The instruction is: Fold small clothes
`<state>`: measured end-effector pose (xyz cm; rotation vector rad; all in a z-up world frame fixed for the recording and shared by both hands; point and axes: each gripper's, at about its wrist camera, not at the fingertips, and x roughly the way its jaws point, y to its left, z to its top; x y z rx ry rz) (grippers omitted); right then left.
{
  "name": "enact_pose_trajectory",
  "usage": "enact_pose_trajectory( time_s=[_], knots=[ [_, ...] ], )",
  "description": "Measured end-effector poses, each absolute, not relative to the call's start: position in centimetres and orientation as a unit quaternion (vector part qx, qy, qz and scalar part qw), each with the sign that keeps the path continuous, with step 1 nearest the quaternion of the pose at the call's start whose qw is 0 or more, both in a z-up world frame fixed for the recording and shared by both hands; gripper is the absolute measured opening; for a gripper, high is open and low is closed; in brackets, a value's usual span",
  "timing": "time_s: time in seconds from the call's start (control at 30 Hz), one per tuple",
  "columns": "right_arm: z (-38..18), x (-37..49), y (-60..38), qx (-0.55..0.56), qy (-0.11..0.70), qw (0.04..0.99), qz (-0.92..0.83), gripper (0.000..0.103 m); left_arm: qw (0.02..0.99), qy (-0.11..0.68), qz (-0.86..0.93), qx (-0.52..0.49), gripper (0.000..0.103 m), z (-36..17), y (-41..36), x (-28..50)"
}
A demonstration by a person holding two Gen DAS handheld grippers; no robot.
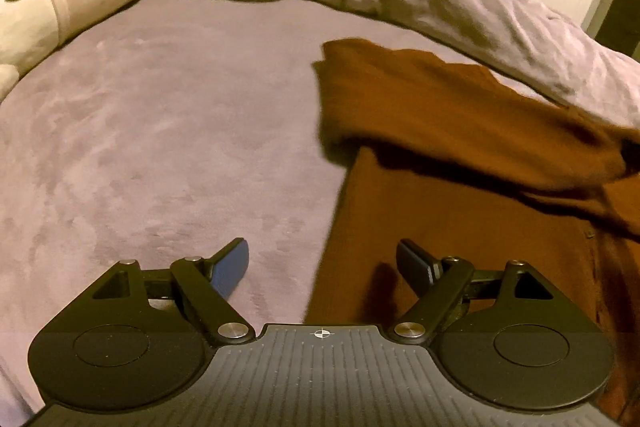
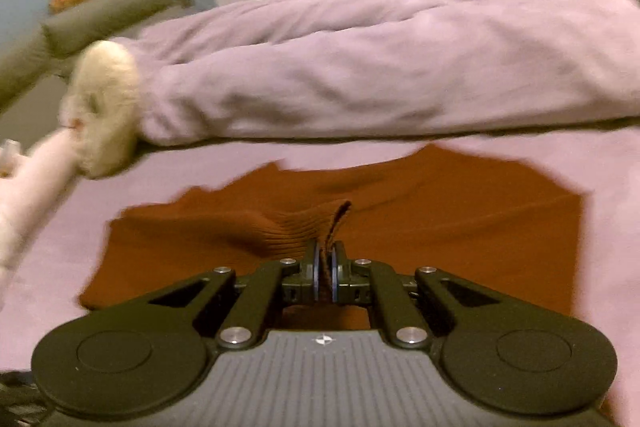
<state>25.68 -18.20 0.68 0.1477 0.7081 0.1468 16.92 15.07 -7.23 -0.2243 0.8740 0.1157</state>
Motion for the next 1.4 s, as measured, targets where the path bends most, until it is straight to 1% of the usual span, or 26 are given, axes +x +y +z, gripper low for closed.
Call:
enact_pose_trajectory(
  time_s=[0.1, 0.23, 0.43, 0.73, 0.8, 0.87, 0.9, 0.93, 0.97, 1.0, 1.07, 1.2, 1.4],
  knots=[
    [0.2, 26.0, -20.8, 0.028, 0.349, 0.937, 0.020, 0.005, 0.899, 0.426, 0.051, -0.094, 0.086, -7.2, 14.3, 16.9],
    [-1.3, 26.4, -23.5, 0.002, 0.355, 0.934, -0.035, 0.005, 0.896, 0.432, 0.055, -0.086, 0.086, -7.2, 13.9, 17.2],
    [-3.4, 26.7, -26.0, 0.022, 0.372, 0.926, -0.063, 0.005, 0.897, 0.431, 0.058, -0.081, 0.086, -6.9, 13.6, 17.5],
    [-3.3, 26.4, -26.4, 0.014, 0.364, 0.929, -0.066, 0.005, 0.893, 0.439, 0.066, -0.075, 0.086, -7.3, 13.4, 17.6],
    [-3.2, 26.3, -27.3, 0.054, 0.357, 0.931, -0.058, 0.005, 0.892, 0.441, 0.066, -0.073, 0.086, -7.3, 13.3, 17.6],
    [-3.5, 26.6, -28.1, 0.064, 0.361, 0.928, -0.068, 0.005, 0.892, 0.442, 0.070, -0.069, 0.086, -7.1, 13.1, 17.7],
    [-3.6, 26.7, -28.4, 0.050, 0.367, 0.923, -0.104, 0.006, 0.892, 0.440, 0.070, -0.068, 0.086, -7.0, 13.1, 17.8],
    [-3.5, 26.5, -28.7, 0.047, 0.365, 0.921, -0.126, 0.009, 0.893, 0.439, 0.070, -0.068, 0.086, -6.8, 13.0, 17.9],
    [-3.2, 26.1, -29.2, 0.067, 0.357, 0.924, -0.122, 0.009, 0.895, 0.436, 0.069, -0.066, 0.087, -6.7, 12.8, 18.0],
    [-2.8, 25.4, -30.0, 0.117, 0.348, 0.925, -0.096, 0.009, 0.896, 0.434, 0.067, -0.064, 0.088, -6.7, 12.6, 18.3],
    [-2.4, 24.3, -30.4, 0.180, 0.342, 0.921, -0.042, 0.011, 0.897, 0.433, 0.066, -0.058, 0.088, -6.7, 12.0, 18.7],
    [-2.6, 23.1, -28.8, 0.200, 0.350, 0.915, 0.007, 0.015, 0.896, 0.437, 0.059, -0.050, 0.088, -6.6, 10.4, 19.6],
    [-4.8, 24.0, -27.5, 0.221, 0.382, 0.897, 0.021, 0.016, 0.897, 0.439, 0.047, -0.032, 0.090, -6.5, 8.5, 20.5]
  ],
)
